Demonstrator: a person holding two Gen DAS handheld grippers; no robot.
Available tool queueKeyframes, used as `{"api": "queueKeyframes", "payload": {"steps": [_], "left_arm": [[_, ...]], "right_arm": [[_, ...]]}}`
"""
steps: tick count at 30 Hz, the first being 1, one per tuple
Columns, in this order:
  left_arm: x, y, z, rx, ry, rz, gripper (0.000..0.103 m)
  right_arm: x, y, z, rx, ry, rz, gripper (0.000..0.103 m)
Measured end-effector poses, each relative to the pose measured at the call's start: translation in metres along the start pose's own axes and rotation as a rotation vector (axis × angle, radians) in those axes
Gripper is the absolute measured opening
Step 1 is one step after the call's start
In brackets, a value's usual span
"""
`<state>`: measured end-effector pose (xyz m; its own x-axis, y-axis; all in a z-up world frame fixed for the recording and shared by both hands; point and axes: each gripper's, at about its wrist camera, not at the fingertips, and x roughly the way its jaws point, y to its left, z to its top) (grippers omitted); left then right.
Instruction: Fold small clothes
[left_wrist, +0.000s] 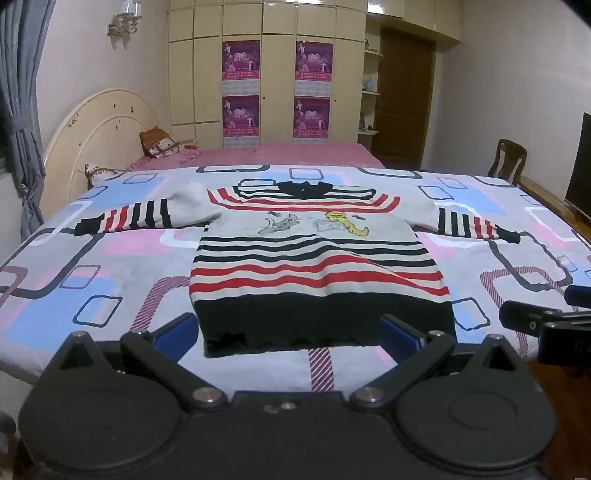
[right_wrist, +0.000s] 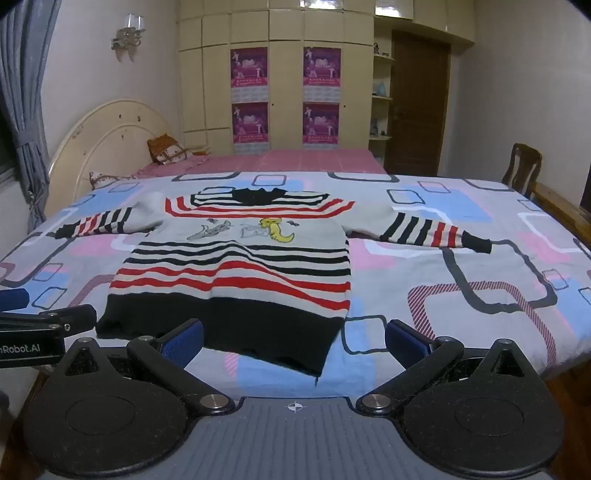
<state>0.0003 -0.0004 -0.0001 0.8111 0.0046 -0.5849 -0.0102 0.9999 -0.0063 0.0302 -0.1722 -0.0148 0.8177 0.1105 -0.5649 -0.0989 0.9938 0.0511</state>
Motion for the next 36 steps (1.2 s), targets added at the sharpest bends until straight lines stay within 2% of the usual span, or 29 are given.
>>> {"api": "queueKeyframes", "payload": {"steps": [36], "left_arm": [[-0.0033, -0.0025, 0.0044, 0.012, -0.010, 0.004, 0.103]], "right_arm": [[-0.0008, -0.0029, 0.0010, 0.007, 0.008, 0.003, 0.103]]}}
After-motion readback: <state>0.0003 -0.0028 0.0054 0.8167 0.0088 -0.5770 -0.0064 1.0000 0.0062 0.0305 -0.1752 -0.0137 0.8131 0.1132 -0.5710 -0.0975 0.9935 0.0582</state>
